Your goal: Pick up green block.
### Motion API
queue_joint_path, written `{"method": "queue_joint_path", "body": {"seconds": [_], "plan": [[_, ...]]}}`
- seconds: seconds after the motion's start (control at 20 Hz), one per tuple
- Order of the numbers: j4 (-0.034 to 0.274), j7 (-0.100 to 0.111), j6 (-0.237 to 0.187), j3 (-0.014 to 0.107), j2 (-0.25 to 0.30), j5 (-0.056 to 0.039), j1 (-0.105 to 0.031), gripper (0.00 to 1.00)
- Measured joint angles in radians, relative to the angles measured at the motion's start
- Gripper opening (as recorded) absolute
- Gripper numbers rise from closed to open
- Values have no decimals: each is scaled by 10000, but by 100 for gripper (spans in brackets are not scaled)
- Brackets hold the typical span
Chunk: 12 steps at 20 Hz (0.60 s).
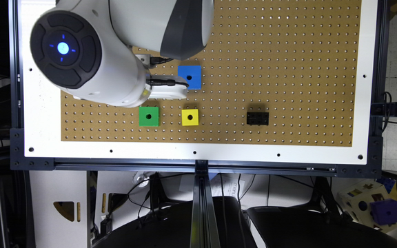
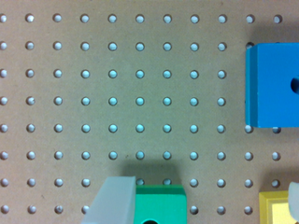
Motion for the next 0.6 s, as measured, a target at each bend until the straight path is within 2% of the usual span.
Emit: {"method": "queue_joint_path", "body": {"seconds": [0.4,0.45,0.6], "plan": [[0,4,0,-3,0,0,-1,100],[71,-10,1,-34,7,0,-128,100],[162,-13,3,-38,28,0,-182,100]]}}
